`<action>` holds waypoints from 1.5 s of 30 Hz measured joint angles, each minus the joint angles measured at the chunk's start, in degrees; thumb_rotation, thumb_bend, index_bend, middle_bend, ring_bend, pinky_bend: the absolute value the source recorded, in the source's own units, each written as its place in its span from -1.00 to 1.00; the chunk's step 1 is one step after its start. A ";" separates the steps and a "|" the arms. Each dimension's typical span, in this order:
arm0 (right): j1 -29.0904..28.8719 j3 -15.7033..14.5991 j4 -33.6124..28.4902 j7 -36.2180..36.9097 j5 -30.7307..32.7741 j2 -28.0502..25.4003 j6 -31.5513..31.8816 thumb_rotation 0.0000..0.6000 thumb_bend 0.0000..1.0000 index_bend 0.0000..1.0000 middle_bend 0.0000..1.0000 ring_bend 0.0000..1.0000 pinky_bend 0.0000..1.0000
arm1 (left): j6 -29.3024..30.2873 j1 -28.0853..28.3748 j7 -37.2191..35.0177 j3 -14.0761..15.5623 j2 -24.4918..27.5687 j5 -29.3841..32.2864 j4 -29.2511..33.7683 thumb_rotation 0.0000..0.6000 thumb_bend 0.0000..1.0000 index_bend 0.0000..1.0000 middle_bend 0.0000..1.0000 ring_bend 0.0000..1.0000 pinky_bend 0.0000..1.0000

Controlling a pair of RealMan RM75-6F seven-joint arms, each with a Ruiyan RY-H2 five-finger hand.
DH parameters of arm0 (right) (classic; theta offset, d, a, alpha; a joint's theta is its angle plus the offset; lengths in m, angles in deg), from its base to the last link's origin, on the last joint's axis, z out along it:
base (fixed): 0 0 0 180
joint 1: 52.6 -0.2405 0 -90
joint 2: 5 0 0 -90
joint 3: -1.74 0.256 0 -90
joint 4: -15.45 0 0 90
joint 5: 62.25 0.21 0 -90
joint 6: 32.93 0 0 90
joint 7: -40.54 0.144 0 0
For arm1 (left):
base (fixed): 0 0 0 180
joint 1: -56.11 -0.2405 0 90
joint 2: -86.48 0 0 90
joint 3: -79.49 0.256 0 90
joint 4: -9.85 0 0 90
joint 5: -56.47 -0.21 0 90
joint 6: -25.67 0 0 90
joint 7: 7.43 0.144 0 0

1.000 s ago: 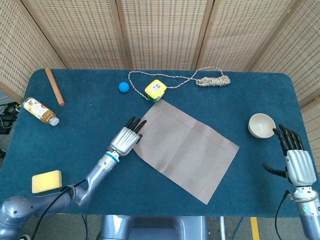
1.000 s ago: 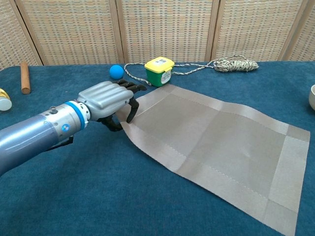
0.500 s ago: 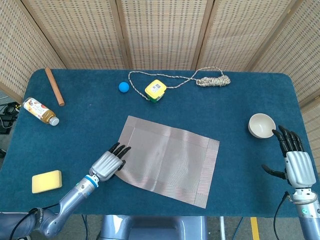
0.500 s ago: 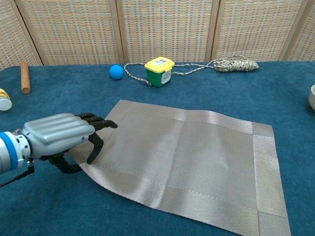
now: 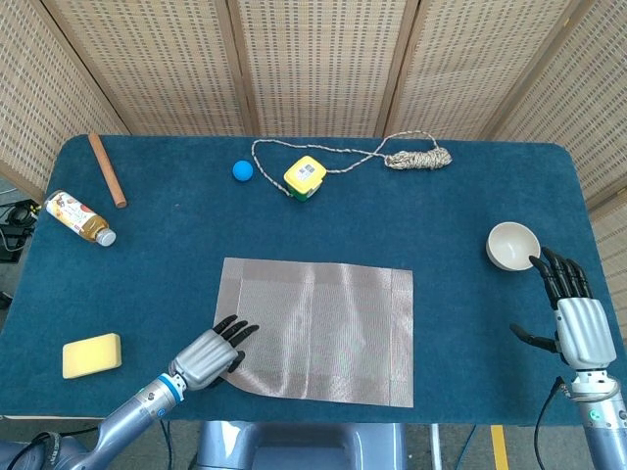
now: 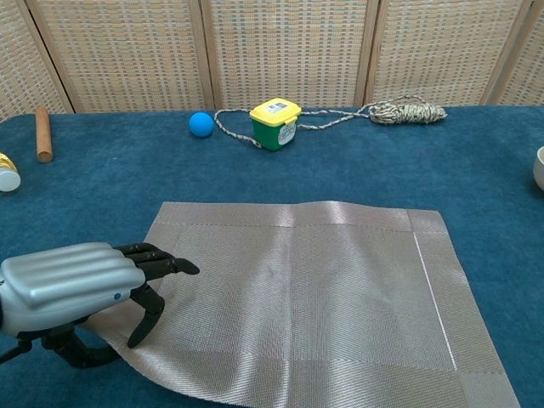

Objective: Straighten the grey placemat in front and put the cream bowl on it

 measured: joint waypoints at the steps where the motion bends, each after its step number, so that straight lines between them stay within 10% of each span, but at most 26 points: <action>1: -0.01 -0.01 0.00 -0.02 -0.02 0.01 -0.01 1.00 -0.48 -0.76 -1.00 -1.00 -1.00 | -0.49 0.05 -0.35 0.09 0.13 -0.18 0.31 1.00 0.30 0.28 -1.00 -1.00 -1.00; 16: -0.13 -0.20 0.04 -0.48 -0.16 0.27 -0.27 1.00 -0.48 -0.76 -1.00 -1.00 -1.00 | -4.59 0.94 -7.59 0.29 0.80 -4.06 2.22 1.00 0.26 0.16 -1.00 -1.00 -1.00; 23: -0.20 -0.41 0.01 -1.01 -0.20 0.36 -0.61 1.00 -0.48 -0.76 -1.00 -1.00 -1.00 | -5.11 1.06 -9.56 0.70 2.23 -5.62 2.78 1.00 -0.51 -0.67 -1.00 -1.00 -1.00; 27: -0.23 -0.40 -0.01 -1.20 -0.18 0.43 -0.61 1.00 -0.48 -0.76 -1.00 -1.00 -1.00 | -3.59 0.43 -10.92 0.60 4.16 -6.04 3.28 1.00 -0.62 -0.91 -1.00 -1.00 -1.00; 45: -0.81 0.38 1.48 -3.44 1.68 1.46 -1.75 1.00 -0.51 -0.76 -1.00 -1.00 -1.00 | 16.21 -10.75 -19.07 -0.87 14.82 -8.27 5.58 1.00 -0.62 -0.95 -1.00 -1.00 -1.00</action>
